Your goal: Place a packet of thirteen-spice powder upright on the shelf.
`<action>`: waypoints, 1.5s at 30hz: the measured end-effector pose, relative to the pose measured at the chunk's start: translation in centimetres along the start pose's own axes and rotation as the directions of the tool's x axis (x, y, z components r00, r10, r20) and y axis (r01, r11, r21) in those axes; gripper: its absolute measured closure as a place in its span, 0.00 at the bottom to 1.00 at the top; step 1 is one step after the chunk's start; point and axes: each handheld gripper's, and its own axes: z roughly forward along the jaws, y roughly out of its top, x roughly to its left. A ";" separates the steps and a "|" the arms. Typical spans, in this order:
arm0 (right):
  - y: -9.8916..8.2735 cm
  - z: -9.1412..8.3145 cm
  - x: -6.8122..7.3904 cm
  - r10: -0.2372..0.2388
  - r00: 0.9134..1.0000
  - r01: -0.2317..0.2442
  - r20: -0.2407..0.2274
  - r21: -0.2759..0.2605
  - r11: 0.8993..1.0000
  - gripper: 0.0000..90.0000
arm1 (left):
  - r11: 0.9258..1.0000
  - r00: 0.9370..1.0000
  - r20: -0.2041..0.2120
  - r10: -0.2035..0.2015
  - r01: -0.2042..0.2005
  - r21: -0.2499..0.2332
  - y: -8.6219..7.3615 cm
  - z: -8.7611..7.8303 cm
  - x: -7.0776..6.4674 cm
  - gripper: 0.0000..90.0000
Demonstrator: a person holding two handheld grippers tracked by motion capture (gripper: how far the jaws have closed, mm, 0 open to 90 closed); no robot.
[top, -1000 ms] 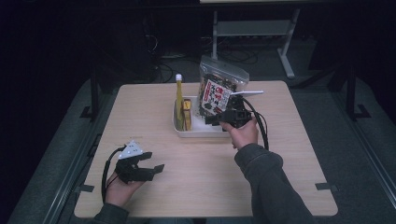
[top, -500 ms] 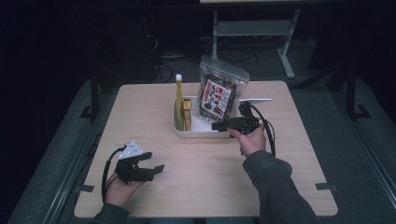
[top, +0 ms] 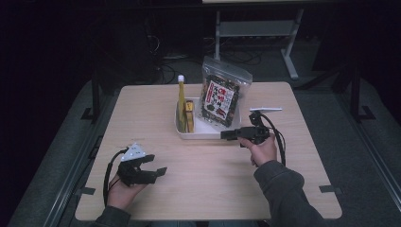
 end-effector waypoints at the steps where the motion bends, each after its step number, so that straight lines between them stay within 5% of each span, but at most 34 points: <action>1: -0.1 -0.1 -0.1 0.000 1.000 0.000 -0.001 0.000 1.000 0.55 | 1.000 1.000 0.001 0.000 0.000 0.001 0.0 0.0 0.0 0.29; 45: -5.4 -4.5 -4.9 0.027 0.999 -0.028 -0.038 -0.018 0.999 0.53 | 1.000 1.000 0.015 0.002 -0.002 0.008 0.0 0.4 -0.3 0.28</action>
